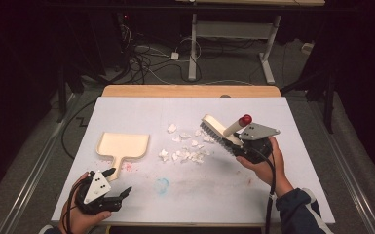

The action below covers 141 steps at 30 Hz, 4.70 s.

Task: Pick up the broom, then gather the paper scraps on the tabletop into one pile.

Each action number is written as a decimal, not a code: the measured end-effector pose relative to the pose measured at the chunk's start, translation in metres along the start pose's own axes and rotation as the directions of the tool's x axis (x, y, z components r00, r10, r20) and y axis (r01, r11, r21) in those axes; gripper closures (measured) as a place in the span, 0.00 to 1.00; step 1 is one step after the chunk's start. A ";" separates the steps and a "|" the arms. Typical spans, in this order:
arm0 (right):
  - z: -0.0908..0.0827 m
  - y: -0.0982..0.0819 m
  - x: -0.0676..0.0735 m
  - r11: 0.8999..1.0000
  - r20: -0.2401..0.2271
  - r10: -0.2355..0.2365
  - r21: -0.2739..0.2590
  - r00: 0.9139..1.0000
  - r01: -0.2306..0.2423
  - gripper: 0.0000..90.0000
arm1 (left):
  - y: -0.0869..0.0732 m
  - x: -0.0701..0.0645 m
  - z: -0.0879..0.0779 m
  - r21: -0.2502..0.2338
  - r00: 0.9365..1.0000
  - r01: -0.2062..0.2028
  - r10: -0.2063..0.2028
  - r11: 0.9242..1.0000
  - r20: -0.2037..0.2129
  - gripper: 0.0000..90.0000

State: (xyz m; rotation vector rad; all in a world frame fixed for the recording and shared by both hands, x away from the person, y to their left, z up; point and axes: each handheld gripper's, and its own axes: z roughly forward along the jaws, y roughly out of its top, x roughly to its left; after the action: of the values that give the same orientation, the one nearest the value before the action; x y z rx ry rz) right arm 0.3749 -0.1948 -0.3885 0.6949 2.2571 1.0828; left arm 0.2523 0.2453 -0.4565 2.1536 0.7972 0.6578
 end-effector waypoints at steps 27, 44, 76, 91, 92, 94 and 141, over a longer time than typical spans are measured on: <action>0.076 0.027 -0.044 0.986 0.081 -0.041 0.162 0.996 0.027 0.75 | 0.002 -0.002 0.010 0.033 1.000 0.009 -0.010 0.999 0.019 0.25; 0.101 0.043 -0.046 0.980 0.098 -0.080 0.190 0.992 0.060 0.75 | 0.001 0.003 0.004 0.018 1.000 0.014 -0.014 1.000 0.018 0.24; 0.076 0.012 0.035 0.918 -0.087 -0.336 0.195 0.938 0.347 0.75 | 0.007 -0.006 -0.001 0.003 0.999 -0.034 0.034 0.999 0.033 0.24; 0.095 0.056 0.000 0.950 -0.010 -0.275 0.152 0.961 0.273 0.75 | 0.007 0.000 0.000 -0.007 0.999 -0.009 0.009 1.000 0.033 0.24; 0.101 0.059 0.000 0.950 0.001 -0.278 0.146 0.960 0.275 0.75 | 0.007 0.000 0.000 -0.008 0.999 -0.010 0.011 1.000 0.033 0.24; 0.112 0.064 0.002 0.953 0.003 -0.275 0.136 0.961 0.272 0.75 | 0.006 0.001 0.000 -0.005 0.999 -0.009 0.009 1.000 0.035 0.24; 0.079 0.012 0.047 0.833 -0.310 -0.525 0.005 0.793 0.553 0.75 | 0.005 -0.007 0.005 0.042 0.996 -0.042 0.039 0.998 0.086 0.24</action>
State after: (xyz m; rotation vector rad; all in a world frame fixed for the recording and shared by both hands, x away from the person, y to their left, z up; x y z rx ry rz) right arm 0.3954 -0.1152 -0.4324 -0.1160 2.5416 0.8294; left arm 0.2524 0.2353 -0.4568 2.2270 0.7303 0.5696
